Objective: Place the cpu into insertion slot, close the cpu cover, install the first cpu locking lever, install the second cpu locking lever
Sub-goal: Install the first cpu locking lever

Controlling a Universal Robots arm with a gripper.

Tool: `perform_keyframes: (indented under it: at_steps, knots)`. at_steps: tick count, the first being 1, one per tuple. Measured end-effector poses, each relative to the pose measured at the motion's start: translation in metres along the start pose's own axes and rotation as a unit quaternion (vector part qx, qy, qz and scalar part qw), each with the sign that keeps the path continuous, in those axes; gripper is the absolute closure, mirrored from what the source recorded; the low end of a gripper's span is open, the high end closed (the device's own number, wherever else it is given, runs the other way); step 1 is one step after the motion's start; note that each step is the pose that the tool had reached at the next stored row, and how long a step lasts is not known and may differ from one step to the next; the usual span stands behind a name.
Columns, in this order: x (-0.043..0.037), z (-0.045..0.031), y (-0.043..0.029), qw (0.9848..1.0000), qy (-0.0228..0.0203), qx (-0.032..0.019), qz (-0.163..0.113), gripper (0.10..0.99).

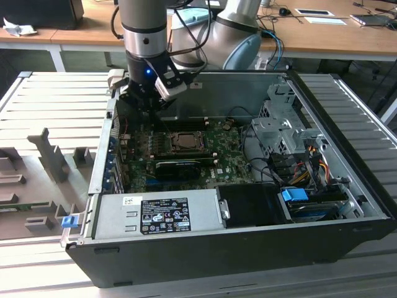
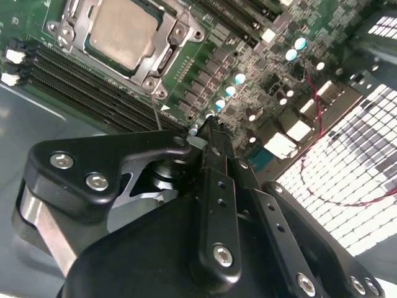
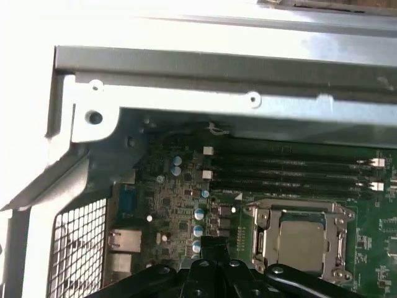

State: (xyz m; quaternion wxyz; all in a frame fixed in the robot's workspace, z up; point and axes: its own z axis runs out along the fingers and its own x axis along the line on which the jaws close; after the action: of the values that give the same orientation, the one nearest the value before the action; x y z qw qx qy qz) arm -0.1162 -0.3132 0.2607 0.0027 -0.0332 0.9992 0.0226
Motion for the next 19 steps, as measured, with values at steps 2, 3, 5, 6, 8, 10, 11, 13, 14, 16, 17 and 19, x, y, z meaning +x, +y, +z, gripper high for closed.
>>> perform_keyframes:
  at_steps: [2, 3, 5, 6, 8, 10, 11, 13, 14, 16, 17, 19]
  knots:
    - [-0.0001, 0.0012, 0.0024, 1.0, 0.0001, 0.0, 0.0, 0.98]
    - [-0.0002, 0.002, 0.0036, 1.0, 0.0001, 0.0, 0.0, 0.98]
    - [-0.0004, 0.0031, 0.0062, 1.0, 0.0001, 0.0, 0.0, 0.98]
    - [-0.0005, 0.0035, 0.0075, 1.0, 0.0, 0.0, 0.0, 0.98]
    - [-0.0006, 0.0039, 0.0101, 1.0, 0.0, 0.0, 0.0, 0.98]
    - [-0.0007, 0.0043, 0.0131, 1.0, 0.0, 0.0, 0.0, 0.98]
    - [-0.0007, 0.0044, 0.0146, 1.0, 0.0001, 0.0, 0.0, 0.98]
    - [-0.0009, 0.0049, 0.0173, 1.0, 0.0, 0.0, 0.0, 0.98]
    - [-0.001, 0.0052, 0.0183, 1.0, 0.0001, 0.0, 0.0, 0.98]
    - [-0.0012, 0.006, 0.0206, 1.0, 0.0, 0.0, 0.0, 0.98]
    - [-0.0015, 0.0062, 0.0211, 1.0, 0.0, 0.0, 0.0, 0.98]
    - [-0.0035, 0.0069, 0.0219, 1.0, 0.0001, 0.0, 0.0, 0.98]
